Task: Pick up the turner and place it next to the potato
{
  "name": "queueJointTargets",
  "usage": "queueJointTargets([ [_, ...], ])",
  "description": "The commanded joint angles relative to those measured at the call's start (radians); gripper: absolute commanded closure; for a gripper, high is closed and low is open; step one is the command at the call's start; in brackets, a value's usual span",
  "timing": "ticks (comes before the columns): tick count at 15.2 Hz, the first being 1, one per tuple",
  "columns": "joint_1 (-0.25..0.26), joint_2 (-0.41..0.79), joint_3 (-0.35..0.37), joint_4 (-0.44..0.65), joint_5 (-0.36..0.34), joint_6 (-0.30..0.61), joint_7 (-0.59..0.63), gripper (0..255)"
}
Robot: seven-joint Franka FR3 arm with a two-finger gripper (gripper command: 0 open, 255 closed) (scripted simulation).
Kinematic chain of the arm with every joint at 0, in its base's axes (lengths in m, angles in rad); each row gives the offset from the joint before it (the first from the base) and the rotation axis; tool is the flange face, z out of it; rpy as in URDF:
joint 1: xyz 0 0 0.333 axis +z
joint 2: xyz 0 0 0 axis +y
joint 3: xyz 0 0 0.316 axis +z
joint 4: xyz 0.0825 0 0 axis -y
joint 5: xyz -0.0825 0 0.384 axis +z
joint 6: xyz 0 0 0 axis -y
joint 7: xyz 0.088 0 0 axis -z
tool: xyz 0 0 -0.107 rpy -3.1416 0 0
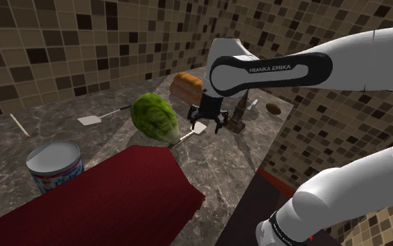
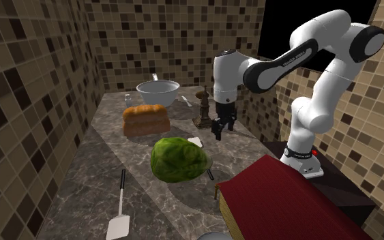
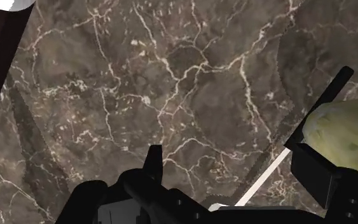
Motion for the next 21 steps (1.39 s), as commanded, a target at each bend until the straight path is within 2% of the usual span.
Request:
queueJointTargets([
  [1, -0.026, 0.080, 0.024, 0.030, 0.001, 0.062, 0.138, 0],
  [8, -0.082, 0.325, 0.043, 0.143, -0.042, 0.235, 0.557, 0],
  [15, -0.074, 0.381, 0.043, 0.103, -0.064, 0.328, 0.574, 0],
  [21, -0.073, 0.386, 0.043, 0.100, -0.067, 0.335, 0.575, 0],
])
